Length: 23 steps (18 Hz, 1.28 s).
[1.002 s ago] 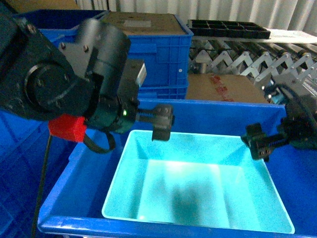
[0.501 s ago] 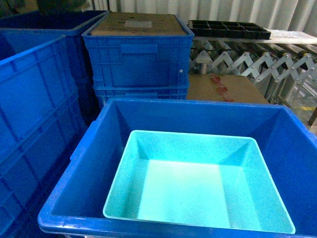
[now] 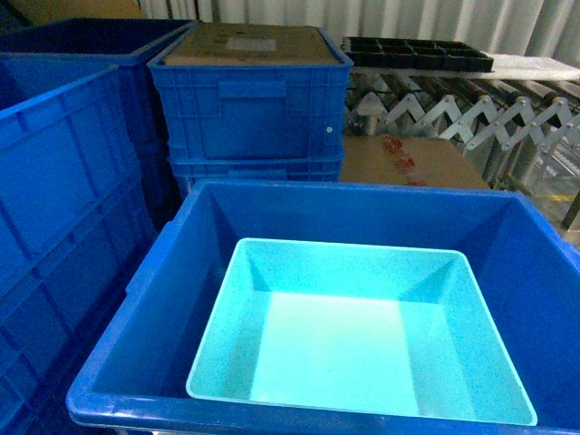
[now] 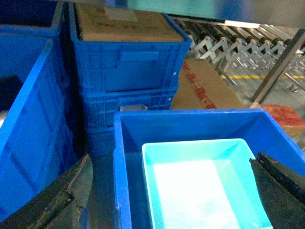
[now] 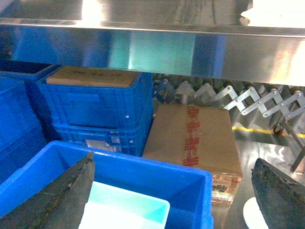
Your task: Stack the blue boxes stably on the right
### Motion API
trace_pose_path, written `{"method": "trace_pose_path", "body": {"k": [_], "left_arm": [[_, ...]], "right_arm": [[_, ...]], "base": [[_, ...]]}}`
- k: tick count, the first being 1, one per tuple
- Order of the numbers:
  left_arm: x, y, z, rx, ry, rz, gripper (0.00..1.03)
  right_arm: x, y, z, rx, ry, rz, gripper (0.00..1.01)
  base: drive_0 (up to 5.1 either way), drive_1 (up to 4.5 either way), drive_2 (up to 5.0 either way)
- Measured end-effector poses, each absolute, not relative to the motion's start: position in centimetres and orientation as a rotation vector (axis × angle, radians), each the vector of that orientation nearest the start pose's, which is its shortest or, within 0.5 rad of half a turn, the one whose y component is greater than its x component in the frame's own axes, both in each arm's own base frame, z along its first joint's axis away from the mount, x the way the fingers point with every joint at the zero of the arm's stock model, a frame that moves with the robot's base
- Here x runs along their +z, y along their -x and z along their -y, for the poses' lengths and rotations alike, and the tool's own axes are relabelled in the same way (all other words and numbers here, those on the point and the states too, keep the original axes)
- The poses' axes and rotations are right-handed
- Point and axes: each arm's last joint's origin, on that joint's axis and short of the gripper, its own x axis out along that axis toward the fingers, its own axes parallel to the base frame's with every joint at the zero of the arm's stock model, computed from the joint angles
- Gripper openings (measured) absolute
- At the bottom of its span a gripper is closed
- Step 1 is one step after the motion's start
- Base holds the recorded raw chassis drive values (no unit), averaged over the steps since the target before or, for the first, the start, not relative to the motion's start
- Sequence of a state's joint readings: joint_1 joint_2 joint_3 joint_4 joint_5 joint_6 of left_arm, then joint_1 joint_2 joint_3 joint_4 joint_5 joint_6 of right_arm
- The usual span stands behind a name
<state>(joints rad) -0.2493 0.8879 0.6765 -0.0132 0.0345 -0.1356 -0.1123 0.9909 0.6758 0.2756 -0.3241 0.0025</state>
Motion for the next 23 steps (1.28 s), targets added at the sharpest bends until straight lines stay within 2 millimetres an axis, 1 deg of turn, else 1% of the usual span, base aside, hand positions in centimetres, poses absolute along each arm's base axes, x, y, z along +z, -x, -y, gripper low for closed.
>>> {"method": "trace_pose_path", "body": {"k": [2,3,4,6,8,9,10,11,12,14,15,16,17,18,20,23], "left_arm": [[28.6,-16.0,4.4,-0.238,0.154,-0.272,0.98],[28.8,-15.1,4.1,-0.216,0.172,-0.245,0.98],[29.2,-14.8,3.5,-0.17,0.183,-0.189,0.98],[29.3,-14.9,3.0,-0.127,0.193,-0.165,0.98],[29.1,-15.0,3.1,-0.125,0.197,-0.177,0.98],[28.9,-15.0,3.2,-0.092,0.17,-0.075,0.92],[27.8,-14.4,2.6,-0.03,0.112,0.005,0.79],[26.1,-13.9,2.1,0.001,0.065,0.009,0.67],[24.8,-13.7,1.7,0.013,0.042,0.004,0.54],[22.8,-13.1,1.3,0.0,0.017,-0.007,0.28],[21.9,-12.8,1.0,0.0,0.017,-0.01,0.16],[21.4,-12.5,0.3,-0.004,0.017,-0.003,0.03],[21.0,-12.4,-0.1,0.024,0.017,0.003,0.02],[20.4,-12.1,-0.1,0.008,0.017,0.004,0.02],[19.3,-11.8,0.0,-0.003,0.016,-0.006,0.02],[18.4,-11.3,0.0,-0.002,0.016,-0.002,0.02]], "right_arm": [[29.9,-18.4,1.2,0.199,-0.025,-0.063,0.98],[29.8,-17.1,1.0,0.177,-0.024,-0.064,0.98],[29.7,-16.2,0.5,0.174,-0.015,-0.051,0.98],[29.2,-16.1,-0.1,0.185,-0.011,-0.087,0.98],[29.0,-16.3,-0.1,0.158,-0.008,-0.077,0.96],[28.6,-15.8,-0.1,0.055,0.001,0.015,0.84],[27.2,-15.1,0.0,0.013,0.0,0.031,0.71],[25.5,-14.8,0.0,0.002,0.0,0.012,0.58],[24.2,-14.5,0.0,0.003,0.0,-0.004,0.45],[22.5,-13.8,0.0,0.003,0.0,-0.008,0.21],[21.8,-13.4,0.0,0.003,0.0,0.001,0.07],[21.3,-13.1,0.0,0.002,-0.001,0.003,0.02],[20.7,-12.9,0.0,0.002,0.0,0.001,0.02],[20.0,-12.6,0.0,0.002,0.0,-0.006,0.02],[19.3,-12.1,0.0,0.002,0.0,0.004,0.02],[18.2,-11.6,0.0,0.002,0.0,-0.006,0.02]], "base": [[0.0,0.0,0.0],[0.0,0.0,0.0],[0.0,0.0,0.0],[0.0,0.0,0.0],[0.0,0.0,0.0],[0.0,0.0,0.0],[0.0,0.0,0.0],[0.0,0.0,0.0],[0.0,0.0,0.0],[0.0,0.0,0.0],[0.0,0.0,0.0],[0.0,0.0,0.0],[0.0,0.0,0.0],[0.0,0.0,0.0],[0.0,0.0,0.0],[0.0,0.0,0.0]]}}
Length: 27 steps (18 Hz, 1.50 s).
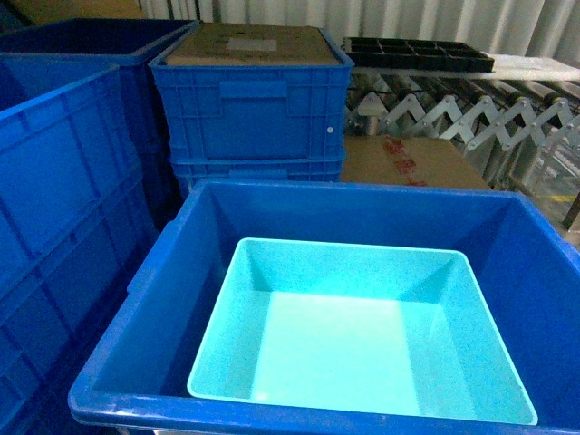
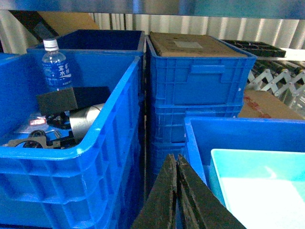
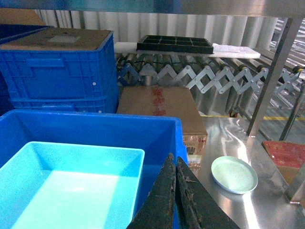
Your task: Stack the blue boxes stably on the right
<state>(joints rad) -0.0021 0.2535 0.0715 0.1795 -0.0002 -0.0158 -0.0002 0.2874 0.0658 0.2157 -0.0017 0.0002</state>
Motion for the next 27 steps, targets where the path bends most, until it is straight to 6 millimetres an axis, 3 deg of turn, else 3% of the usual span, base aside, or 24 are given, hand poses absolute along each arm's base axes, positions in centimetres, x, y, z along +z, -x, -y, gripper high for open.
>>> {"method": "trace_pose_path", "body": {"k": [5,6,8,13,14,20,27], "left_arm": [[17.4,-10.4,0.0,-0.001,0.015,-0.023,0.02],[16.4,-9.8,0.0,-0.006,0.015,-0.043,0.02],[16.7,-9.7,0.0,0.008,0.014,-0.007,0.02],[16.7,-9.7,0.0,0.0,0.014,0.0,0.02],[16.7,-9.7,0.0,0.0,0.014,0.0,0.08],[16.7,-9.7,0.0,0.0,0.014,0.0,0.95],[16.7,-9.7,0.0,0.0,0.013,0.0,0.98]], "right_arm": [[17.2,-10.9,0.0,0.002,0.0,0.02,0.02],[17.0,-10.8,0.0,0.001,0.0,0.009,0.02],[16.7,-9.7,0.0,0.0,0.0,0.002,0.02],[16.7,-9.7,0.0,0.0,0.0,0.004,0.02],[16.7,-9.7,0.0,0.0,0.0,0.004,0.09],[16.7,-9.7,0.0,0.0,0.0,0.004,0.97],[16.7,-9.7,0.0,0.0,0.0,0.004,0.98]], "base": [[0.0,0.0,0.0],[0.0,0.0,0.0],[0.0,0.0,0.0],[0.0,0.0,0.0],[0.0,0.0,0.0],[0.0,0.0,0.0],[0.0,0.0,0.0]]}}
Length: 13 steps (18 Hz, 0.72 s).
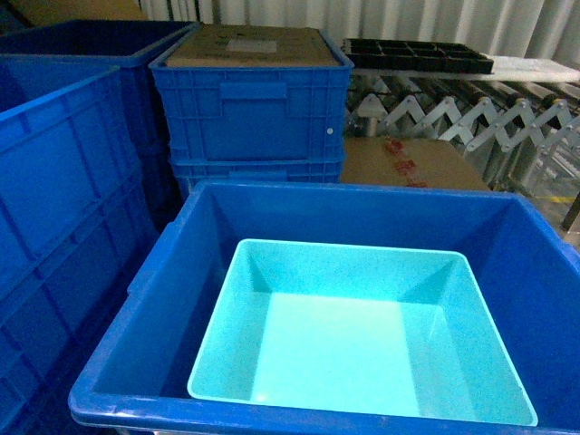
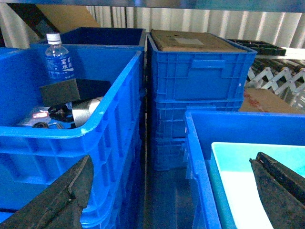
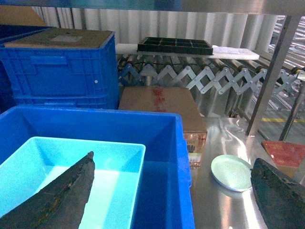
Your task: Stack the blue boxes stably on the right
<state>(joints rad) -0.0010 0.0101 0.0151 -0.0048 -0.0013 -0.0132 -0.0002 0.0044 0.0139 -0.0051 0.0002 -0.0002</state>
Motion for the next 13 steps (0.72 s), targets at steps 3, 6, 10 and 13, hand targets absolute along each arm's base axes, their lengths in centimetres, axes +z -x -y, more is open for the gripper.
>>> {"method": "trace_pose_path", "body": {"k": [3,6,10,13], "left_arm": [[16.74,-9.74,0.01,0.0,0.013,0.0,0.98],[16.74,-9.74,0.01,0.0,0.013,0.0,0.98],[16.73,-9.74,0.01,0.0,0.013,0.0,0.98],[16.74,-9.74,0.01,0.0,0.013,0.0,0.98]], "right_arm": [[16.74,-9.71,0.0,0.0,0.0,0.004,0.98],[16.74,-9.71,0.0,0.0,0.0,0.004,0.98],[16.74,-9.71,0.0,0.0,0.0,0.004,0.98],[16.74,-9.71,0.0,0.0,0.0,0.004,0.98]], "base": [[0.0,0.0,0.0],[0.0,0.0,0.0],[0.0,0.0,0.0],[0.0,0.0,0.0]]}}
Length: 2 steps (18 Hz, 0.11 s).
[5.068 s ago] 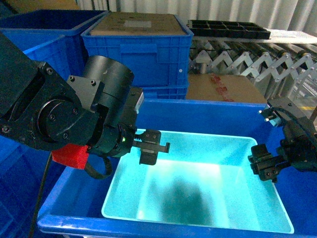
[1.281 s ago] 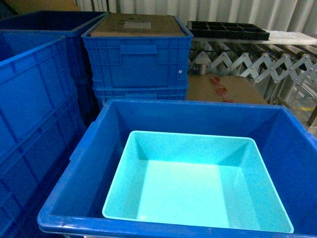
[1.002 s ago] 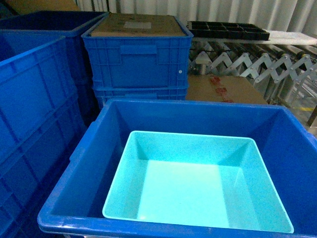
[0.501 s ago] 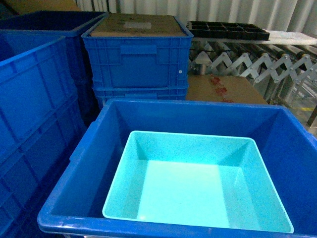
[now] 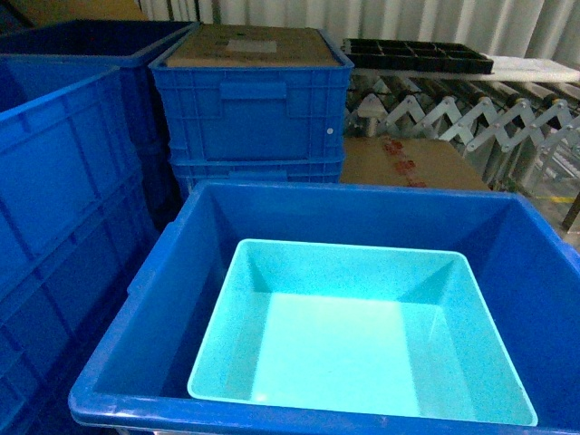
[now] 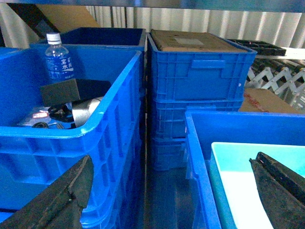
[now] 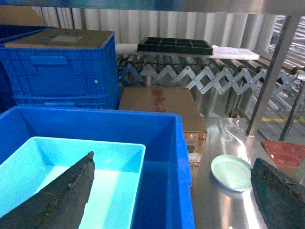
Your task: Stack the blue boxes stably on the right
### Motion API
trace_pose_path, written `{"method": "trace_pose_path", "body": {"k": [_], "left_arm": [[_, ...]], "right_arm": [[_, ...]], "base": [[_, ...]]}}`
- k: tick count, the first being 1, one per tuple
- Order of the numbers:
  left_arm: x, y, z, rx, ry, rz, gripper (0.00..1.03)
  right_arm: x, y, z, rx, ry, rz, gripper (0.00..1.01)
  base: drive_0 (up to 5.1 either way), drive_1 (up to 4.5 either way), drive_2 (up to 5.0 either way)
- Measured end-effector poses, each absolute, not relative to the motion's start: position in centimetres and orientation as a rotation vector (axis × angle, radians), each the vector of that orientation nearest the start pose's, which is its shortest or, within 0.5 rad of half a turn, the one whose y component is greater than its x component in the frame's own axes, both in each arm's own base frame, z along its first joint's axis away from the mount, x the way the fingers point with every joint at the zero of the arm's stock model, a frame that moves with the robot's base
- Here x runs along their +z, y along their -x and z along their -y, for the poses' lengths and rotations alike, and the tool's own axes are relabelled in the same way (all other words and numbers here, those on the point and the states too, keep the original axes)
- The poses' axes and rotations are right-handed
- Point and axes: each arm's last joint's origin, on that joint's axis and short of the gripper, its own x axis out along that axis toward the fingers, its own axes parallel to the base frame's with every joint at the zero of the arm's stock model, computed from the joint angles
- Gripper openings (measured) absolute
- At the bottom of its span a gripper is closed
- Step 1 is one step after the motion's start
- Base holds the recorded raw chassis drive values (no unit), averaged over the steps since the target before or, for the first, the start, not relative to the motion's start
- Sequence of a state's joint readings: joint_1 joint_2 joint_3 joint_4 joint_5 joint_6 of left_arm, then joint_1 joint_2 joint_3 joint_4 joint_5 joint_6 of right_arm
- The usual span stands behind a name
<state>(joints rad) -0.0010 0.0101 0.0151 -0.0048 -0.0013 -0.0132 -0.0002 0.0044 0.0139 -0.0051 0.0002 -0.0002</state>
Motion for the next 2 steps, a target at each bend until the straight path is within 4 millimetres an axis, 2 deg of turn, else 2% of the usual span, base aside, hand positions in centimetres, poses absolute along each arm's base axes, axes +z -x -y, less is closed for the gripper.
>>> {"method": "trace_pose_path", "body": {"k": [2], "left_arm": [[16.73,-9.74,0.01,0.0,0.013,0.0,0.98]], "right_arm": [[16.74,-9.71,0.0,0.0,0.0,0.004,0.98]], "base": [[0.0,0.0,0.0]]}}
